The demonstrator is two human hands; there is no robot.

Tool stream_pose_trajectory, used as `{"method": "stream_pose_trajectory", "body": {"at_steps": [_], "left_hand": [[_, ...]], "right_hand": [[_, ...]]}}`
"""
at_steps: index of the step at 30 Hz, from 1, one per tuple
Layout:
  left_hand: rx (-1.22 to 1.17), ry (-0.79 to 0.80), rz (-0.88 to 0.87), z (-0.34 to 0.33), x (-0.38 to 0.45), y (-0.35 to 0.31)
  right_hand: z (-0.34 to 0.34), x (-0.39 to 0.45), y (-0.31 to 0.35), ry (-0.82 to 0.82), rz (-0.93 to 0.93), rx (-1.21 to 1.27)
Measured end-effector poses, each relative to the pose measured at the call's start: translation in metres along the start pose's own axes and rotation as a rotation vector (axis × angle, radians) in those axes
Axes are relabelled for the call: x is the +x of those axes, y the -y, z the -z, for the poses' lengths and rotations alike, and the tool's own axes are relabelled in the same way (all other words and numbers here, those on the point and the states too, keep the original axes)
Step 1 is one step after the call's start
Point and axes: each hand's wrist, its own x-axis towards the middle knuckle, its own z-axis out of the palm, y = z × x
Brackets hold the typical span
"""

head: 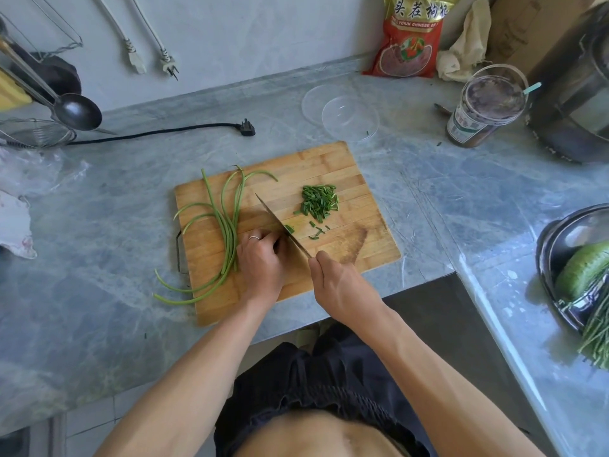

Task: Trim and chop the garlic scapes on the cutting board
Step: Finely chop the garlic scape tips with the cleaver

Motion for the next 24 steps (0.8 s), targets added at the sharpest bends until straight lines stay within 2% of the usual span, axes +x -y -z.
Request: {"method": "stream_pose_trajectory", "body": {"at_steps": [11, 16, 20, 24], "left_hand": [[-0.027, -0.017, 0.012, -0.003, -0.001, -0.001], [-0.027, -0.005, -0.001, 0.0, -0.002, -0.003], [-0.017, 0.002, -0.002, 0.0, -0.002, -0.002], [-0.008, -0.002, -0.011, 0.0, -0.004, -0.002]], "right_hand": [[0.003, -0.003, -0.001, 0.025, -0.004, -0.013], [0.006, -0.008, -0.005, 0.068, -0.061, -0.132], [0.0, -0.002, -0.002, 0.023, 0.013, -0.063], [-0.003, -0.011, -0.01, 0.017, 0.006, -0.111]]}}
